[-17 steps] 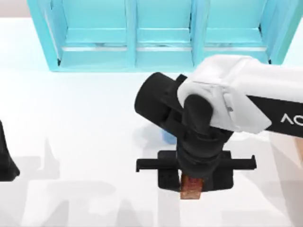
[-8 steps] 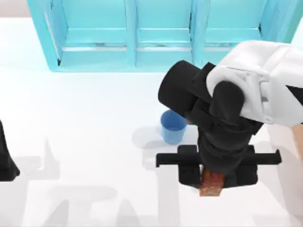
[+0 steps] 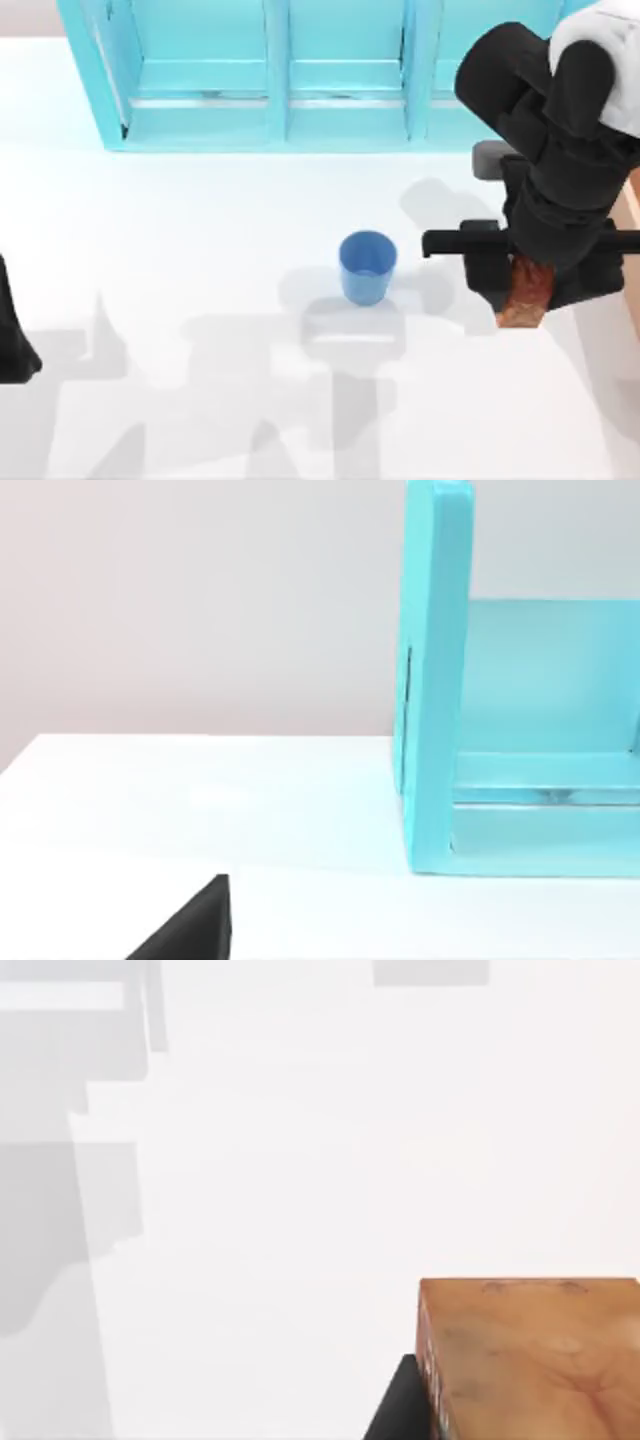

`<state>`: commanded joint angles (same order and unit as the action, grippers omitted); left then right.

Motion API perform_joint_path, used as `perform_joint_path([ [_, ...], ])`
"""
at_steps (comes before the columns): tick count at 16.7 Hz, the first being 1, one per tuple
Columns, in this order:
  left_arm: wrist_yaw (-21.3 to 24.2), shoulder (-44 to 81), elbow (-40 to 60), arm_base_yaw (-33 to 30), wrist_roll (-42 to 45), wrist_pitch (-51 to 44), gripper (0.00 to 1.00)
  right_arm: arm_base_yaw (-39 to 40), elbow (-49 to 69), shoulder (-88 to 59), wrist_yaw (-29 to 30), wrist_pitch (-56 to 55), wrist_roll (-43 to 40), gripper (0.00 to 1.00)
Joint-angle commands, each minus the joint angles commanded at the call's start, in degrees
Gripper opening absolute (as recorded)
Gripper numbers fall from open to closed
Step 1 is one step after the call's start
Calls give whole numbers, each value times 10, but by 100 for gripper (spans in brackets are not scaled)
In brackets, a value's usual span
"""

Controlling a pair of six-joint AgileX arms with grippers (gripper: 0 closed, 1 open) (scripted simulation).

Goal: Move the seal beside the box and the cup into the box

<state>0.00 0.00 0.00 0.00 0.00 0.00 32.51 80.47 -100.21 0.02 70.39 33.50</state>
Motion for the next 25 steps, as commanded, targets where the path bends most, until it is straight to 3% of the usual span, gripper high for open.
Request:
perform_joint_path([
  [6, 0, 0, 0, 0, 0, 0, 100, -123, 29, -5, -1, 22, -126, 0],
  [12, 0, 0, 0, 0, 0, 0, 100, -124, 18, -4, 1, 11, -125, 0],
  [25, 0, 0, 0, 0, 0, 0, 100, -122, -89, -31, 0, -123, -124, 0],
])
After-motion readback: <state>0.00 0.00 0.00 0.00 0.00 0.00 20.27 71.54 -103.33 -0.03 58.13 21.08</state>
